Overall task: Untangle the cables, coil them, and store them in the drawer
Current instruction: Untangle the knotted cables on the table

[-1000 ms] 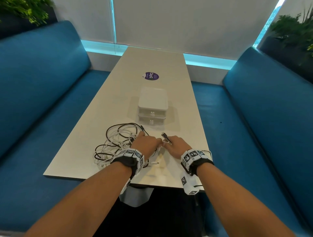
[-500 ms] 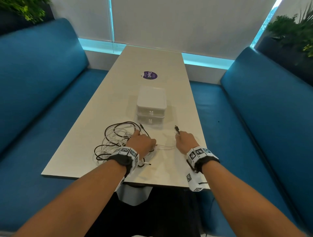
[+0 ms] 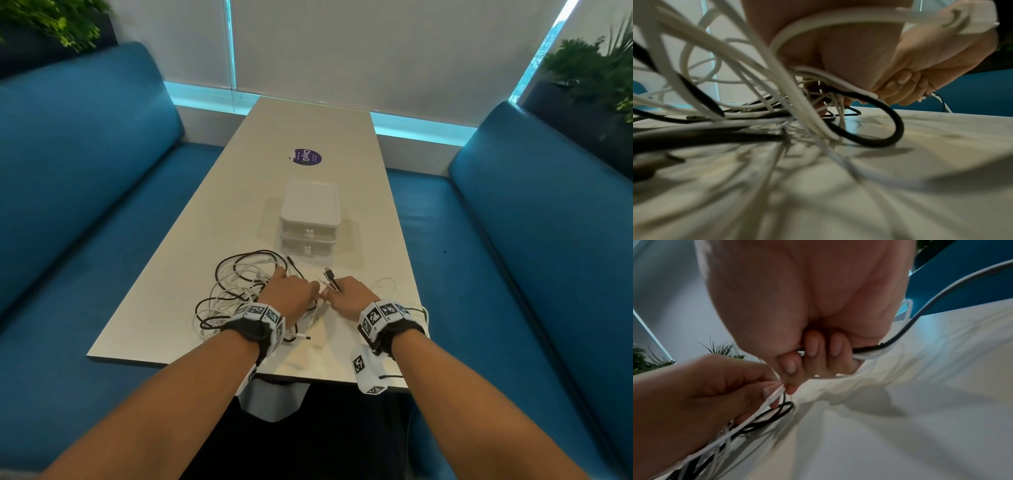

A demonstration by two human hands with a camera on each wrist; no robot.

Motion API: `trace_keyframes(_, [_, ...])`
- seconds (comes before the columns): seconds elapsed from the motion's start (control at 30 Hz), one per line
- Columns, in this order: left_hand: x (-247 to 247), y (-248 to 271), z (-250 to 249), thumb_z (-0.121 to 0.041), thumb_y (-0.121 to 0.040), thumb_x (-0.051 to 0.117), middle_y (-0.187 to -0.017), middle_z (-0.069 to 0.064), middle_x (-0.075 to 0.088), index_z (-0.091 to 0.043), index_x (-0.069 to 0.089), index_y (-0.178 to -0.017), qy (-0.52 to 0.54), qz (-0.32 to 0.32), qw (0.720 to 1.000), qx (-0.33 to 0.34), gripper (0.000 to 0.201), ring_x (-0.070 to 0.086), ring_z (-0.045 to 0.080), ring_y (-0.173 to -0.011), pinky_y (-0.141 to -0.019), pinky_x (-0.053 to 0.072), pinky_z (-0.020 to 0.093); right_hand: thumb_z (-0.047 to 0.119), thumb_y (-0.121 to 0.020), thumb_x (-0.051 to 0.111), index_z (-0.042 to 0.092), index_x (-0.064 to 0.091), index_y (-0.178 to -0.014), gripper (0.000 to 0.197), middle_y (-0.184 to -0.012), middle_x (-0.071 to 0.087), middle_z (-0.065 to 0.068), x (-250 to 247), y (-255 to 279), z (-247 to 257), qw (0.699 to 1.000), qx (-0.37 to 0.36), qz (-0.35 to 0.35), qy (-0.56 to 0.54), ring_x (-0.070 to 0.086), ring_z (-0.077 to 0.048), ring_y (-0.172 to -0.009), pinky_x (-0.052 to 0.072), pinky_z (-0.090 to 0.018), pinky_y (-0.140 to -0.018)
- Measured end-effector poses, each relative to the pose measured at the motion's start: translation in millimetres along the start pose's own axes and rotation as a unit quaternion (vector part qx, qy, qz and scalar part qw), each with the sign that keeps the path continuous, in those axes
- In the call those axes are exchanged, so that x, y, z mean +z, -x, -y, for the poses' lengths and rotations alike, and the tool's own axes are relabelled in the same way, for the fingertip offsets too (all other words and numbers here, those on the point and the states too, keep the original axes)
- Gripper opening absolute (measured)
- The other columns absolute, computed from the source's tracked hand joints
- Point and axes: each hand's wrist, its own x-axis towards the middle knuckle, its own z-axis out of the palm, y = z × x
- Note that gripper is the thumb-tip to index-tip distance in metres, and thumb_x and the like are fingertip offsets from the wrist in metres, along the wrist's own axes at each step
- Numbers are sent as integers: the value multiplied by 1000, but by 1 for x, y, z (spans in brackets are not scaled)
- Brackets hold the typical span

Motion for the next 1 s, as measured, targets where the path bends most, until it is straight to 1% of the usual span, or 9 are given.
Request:
trace_keyframes(0.1, [3, 2, 3, -21, -99, 47, -101, 1, 67, -19, 59, -108, -32, 3, 999, 0, 15, 60, 27, -100, -96, 32, 45, 25, -95, 52, 19, 70, -90, 20, -91, 66, 0, -3, -1, -9, 999, 14, -27, 24, 61, -22, -85, 42, -28, -71])
trace_keyframes(0.17, [3, 4, 6, -19, -99, 47, -106, 1, 67, -19, 63, -110, -49, 9, 999, -3, 20, 55, 27, -107, -99, 31, 46, 30, -96, 50, 13, 67, -104, 25, -100, 68, -8, -9, 0, -21, 995, 51, -60, 64, 64, -28, -88, 46, -31, -73])
trace_keyframes(0.37, [0, 4, 10, -14, -97, 48, -108, -3, 67, -25, 63, -110, -48, 16, 999, 8, 22, 51, 25, -112, -102, 27, 46, 28, -100, 43, 13, 60, -107, 24, -105, 65, -10, -24, 4, -42, 971, 116, -131, 162, 64, -31, -93, 47, -34, -75])
trace_keyframes(0.47, [2, 2, 7, -17, -98, 47, -104, -4, 70, -25, 61, -110, -48, 6, 999, 6, 20, 53, 24, -109, -102, 26, 45, 23, -100, 40, 9, 57, -111, 24, -110, 62, -14, -17, 2, -32, 976, 116, -145, 115, 62, -32, -98, 44, -34, -74])
trace_keyframes(0.57, [1, 3, 6, -20, -98, 48, -102, -2, 72, -23, 60, -111, -46, 4, 999, 10, 18, 53, 25, -109, -103, 26, 46, 27, -102, 40, 5, 56, -116, 31, -113, 61, -19, -8, 0, -16, 986, 60, -142, 60, 60, -36, -103, 43, -33, -76])
trace_keyframes(0.67, [1, 2, 3, -19, -97, 48, -103, -2, 72, -22, 60, -114, -54, -4, 998, 16, 21, 54, 25, -108, -103, 27, 46, 27, -103, 40, 6, 63, -116, 34, -110, 67, -17, 1, 4, -3, 991, -43, -110, 57, 61, -35, -103, 49, -38, -84])
trace_keyframes(0.73, [1, 3, 2, -20, -98, 46, -101, -2, 72, -21, 58, -116, -55, -17, 998, 18, 22, 54, 26, -108, -103, 27, 46, 24, -103, 41, 8, 66, -111, 31, -103, 69, -16, 7, 7, 0, 991, -83, -69, 75, 63, -33, -97, 49, -38, -81])
trace_keyframes(0.87, [2, 5, 1, -19, -98, 45, -101, -1, 69, -20, 58, -111, -42, -41, 998, 14, 18, 54, 25, -108, -102, 28, 46, 26, -103, 41, 10, 67, -100, 31, -96, 70, -12, 7, 7, -6, 991, -91, -40, 88, 64, -30, -90, 49, -37, -77])
trace_keyframes(1.0, [4, 8, 4, -25, -100, 46, -102, -2, 69, -21, 60, -107, -48, -39, 998, 17, 16, 53, 25, -108, -100, 28, 47, 29, -102, 40, 24, 64, -89, 28, -89, 69, -5, 0, 3, -11, 990, -79, -49, 103, 65, -26, -82, 52, -37, -75])
